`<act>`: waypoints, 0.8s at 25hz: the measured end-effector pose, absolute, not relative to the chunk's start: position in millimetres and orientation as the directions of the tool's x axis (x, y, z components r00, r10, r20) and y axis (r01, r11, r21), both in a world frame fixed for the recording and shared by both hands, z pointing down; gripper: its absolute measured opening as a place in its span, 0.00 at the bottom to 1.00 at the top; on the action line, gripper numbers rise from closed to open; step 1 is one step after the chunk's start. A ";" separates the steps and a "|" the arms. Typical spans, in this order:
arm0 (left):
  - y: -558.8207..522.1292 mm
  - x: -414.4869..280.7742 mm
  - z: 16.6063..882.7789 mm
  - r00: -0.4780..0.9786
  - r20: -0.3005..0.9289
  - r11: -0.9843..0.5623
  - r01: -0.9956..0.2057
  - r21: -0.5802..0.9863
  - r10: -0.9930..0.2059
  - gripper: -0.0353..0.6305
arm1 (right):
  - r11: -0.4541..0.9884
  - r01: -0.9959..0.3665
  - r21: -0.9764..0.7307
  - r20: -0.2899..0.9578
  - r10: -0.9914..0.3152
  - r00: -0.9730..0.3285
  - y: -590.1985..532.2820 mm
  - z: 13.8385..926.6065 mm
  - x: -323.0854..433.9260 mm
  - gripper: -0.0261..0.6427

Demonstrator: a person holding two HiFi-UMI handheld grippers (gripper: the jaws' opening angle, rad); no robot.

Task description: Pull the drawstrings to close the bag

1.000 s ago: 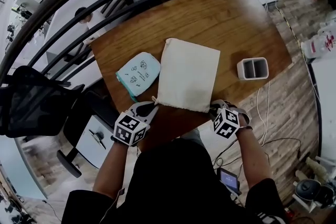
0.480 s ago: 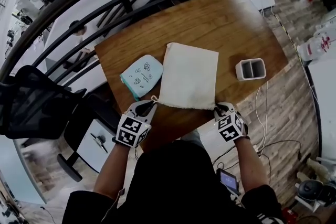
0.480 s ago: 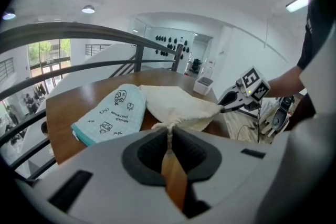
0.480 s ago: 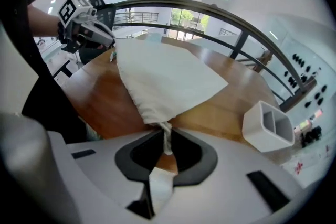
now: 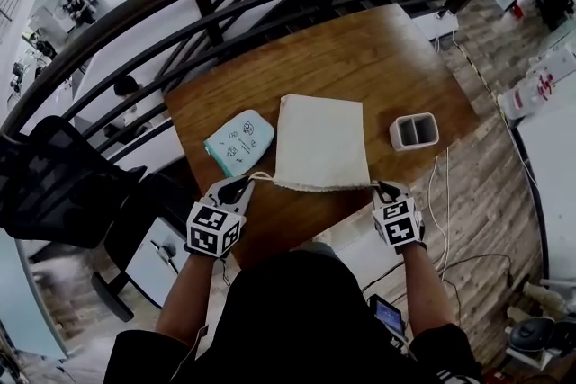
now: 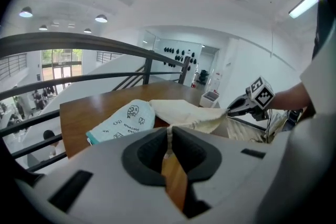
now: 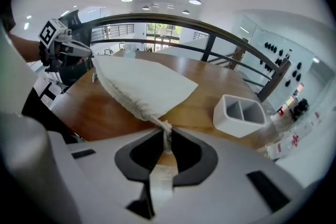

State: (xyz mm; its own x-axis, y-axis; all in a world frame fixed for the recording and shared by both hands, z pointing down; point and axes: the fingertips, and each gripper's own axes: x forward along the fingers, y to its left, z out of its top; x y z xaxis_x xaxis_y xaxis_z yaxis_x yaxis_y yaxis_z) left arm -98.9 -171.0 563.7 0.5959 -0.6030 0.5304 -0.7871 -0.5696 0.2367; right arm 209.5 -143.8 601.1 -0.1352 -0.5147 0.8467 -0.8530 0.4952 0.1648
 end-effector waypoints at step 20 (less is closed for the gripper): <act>-181.1 -102.2 549.8 0.377 0.555 -0.293 -0.926 0.238 -0.742 0.11 | 0.401 -0.911 0.093 0.788 -0.589 -0.179 -165.6 586.9 259.5 0.10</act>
